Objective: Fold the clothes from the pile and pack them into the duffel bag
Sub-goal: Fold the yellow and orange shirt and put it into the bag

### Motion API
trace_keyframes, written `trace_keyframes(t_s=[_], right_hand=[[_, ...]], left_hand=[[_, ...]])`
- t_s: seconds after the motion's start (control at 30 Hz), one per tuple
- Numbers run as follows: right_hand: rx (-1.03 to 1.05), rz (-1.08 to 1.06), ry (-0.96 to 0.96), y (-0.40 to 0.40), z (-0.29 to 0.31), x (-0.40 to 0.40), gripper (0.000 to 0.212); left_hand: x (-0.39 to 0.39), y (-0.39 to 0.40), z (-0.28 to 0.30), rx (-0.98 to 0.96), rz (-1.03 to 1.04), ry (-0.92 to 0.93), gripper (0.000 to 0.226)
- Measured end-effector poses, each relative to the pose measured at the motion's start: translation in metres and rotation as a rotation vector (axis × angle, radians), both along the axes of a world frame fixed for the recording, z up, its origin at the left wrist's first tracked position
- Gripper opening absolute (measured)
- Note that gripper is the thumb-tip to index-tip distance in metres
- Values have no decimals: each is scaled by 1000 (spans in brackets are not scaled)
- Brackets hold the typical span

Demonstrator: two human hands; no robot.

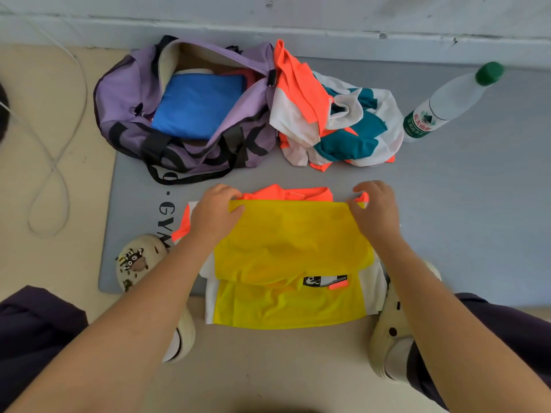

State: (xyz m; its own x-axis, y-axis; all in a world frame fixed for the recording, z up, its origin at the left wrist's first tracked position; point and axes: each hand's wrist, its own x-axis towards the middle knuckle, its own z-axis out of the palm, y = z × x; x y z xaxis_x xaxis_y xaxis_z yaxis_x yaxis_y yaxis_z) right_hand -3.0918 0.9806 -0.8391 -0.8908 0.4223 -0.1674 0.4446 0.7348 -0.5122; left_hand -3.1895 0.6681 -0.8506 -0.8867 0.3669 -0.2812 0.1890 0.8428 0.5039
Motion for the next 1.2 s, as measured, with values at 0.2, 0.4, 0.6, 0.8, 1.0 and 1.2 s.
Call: trace_keyframes(t_s=[0.2,0.4,0.6,0.8,1.0,1.2], right_hand=[[-141,135,-287,-13,-20,-15,29],[-36,243,-328,-4,-23,-14,22],[-140,324,-505,1,-3,-6,31],[60,449,-791,6,44,-7,32],[19,387,-654,15,144,-22,22],[108,99,269,20,259,-22,22]], left_hand=[[-13,21,-14,-121,-29,-204,34],[-16,8,-20,-88,4,-194,22],[-1,2,-21,26,9,-380,11],[-3,-4,24,-285,-250,-448,25],[-34,-3,128,-205,-242,-431,19],[-51,6,243,207,1,396,23]])
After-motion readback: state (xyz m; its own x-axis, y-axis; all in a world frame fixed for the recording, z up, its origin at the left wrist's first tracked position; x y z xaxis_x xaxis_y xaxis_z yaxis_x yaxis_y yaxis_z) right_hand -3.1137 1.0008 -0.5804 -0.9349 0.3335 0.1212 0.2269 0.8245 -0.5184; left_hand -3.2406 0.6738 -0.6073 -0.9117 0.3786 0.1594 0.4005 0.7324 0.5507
